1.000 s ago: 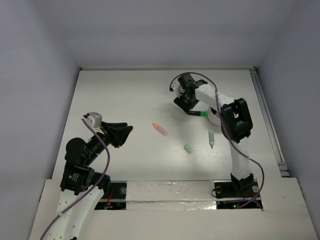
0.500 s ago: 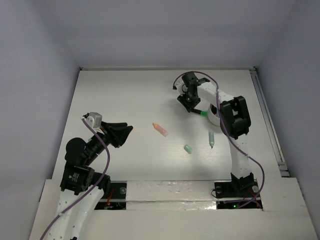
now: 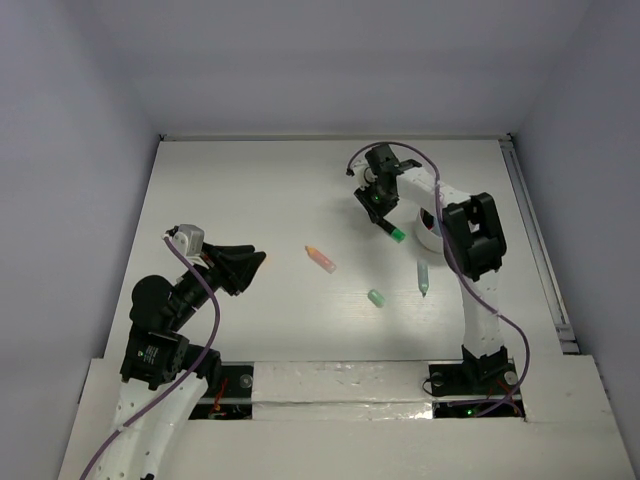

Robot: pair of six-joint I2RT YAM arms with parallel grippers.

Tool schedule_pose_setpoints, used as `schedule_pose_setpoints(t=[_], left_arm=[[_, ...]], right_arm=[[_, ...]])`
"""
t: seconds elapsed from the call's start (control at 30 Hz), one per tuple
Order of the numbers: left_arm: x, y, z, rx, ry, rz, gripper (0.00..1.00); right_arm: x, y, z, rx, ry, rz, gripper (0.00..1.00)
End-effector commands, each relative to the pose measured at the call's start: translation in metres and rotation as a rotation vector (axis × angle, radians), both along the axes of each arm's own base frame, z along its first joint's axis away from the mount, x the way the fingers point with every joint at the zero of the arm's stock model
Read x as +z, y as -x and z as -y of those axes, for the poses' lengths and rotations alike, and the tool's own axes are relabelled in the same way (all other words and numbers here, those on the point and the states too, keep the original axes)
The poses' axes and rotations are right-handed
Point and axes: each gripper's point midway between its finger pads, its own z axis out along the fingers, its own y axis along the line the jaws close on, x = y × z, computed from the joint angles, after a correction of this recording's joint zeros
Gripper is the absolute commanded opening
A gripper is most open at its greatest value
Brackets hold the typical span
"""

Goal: Sort the stationery into containers
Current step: Pick up the pen from the center of the board, then place the pen in the storage box.

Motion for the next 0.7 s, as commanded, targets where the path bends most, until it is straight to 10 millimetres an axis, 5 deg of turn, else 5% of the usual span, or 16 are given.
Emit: schedule_pose_setpoints(t=[0.0, 0.03, 0.07, 0.13, 0.27, 0.3, 0.37, 0.43, 0.57, 0.67], left_arm=[[0.015, 0.000, 0.002, -0.014, 0.015, 0.053, 0.33], [0.015, 0.000, 0.002, -0.014, 0.015, 0.053, 0.33], [0.015, 0.001, 0.002, -0.013, 0.015, 0.053, 0.33], [0.015, 0.001, 0.002, -0.012, 0.016, 0.054, 0.33], [0.018, 0.002, 0.001, -0.014, 0.018, 0.065, 0.33], [0.018, 0.003, 0.001, -0.014, 0.020, 0.065, 0.33], [0.018, 0.003, 0.002, -0.016, 0.020, 0.065, 0.33], [0.019, 0.004, 0.001, -0.016, 0.020, 0.071, 0.33], [0.020, 0.005, 0.001, -0.016, 0.021, 0.076, 0.33], [0.020, 0.005, 0.001, -0.016, 0.022, 0.079, 0.33]], right_arm=[[0.082, -0.028, -0.023, -0.056, -0.191, 0.255, 0.09], [0.109, -0.040, -0.027, -0.084, -0.250, 0.352, 0.09], [0.115, -0.036, -0.026, -0.100, -0.271, 0.375, 0.08], [0.180, -0.043, -0.020, -0.165, -0.355, 0.565, 0.07], [0.247, -0.031, 0.014, -0.325, -0.420, 0.822, 0.03], [0.240, -0.025, 0.023, -0.355, -0.412, 0.844, 0.02], [0.274, -0.018, 0.044, -0.442, -0.438, 0.987, 0.00], [0.279, -0.012, 0.062, -0.505, -0.440, 1.054, 0.00], [0.273, -0.010, 0.093, -0.627, -0.427, 1.116, 0.00], [0.264, -0.013, 0.095, -0.635, -0.451, 1.099, 0.00]])
